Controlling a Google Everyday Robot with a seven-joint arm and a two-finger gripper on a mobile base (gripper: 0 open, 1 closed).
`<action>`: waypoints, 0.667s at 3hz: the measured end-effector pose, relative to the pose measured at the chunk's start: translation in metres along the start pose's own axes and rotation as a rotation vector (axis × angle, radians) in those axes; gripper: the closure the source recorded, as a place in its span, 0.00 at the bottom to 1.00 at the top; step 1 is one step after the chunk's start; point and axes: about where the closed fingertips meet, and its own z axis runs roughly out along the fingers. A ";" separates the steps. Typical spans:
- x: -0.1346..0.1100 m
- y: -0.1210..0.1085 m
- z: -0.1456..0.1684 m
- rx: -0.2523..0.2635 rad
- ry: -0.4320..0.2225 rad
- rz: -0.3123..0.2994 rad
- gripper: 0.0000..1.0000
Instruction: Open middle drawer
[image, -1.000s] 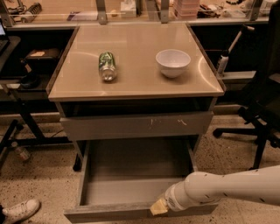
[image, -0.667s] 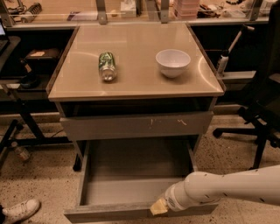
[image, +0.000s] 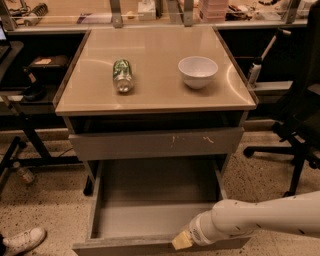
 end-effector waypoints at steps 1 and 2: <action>-0.001 0.002 0.000 0.000 0.000 0.000 1.00; -0.001 0.003 -0.013 0.015 -0.012 0.029 1.00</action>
Offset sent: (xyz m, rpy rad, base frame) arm -0.1826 -0.0962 -0.0232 -0.1157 0.1271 -0.2591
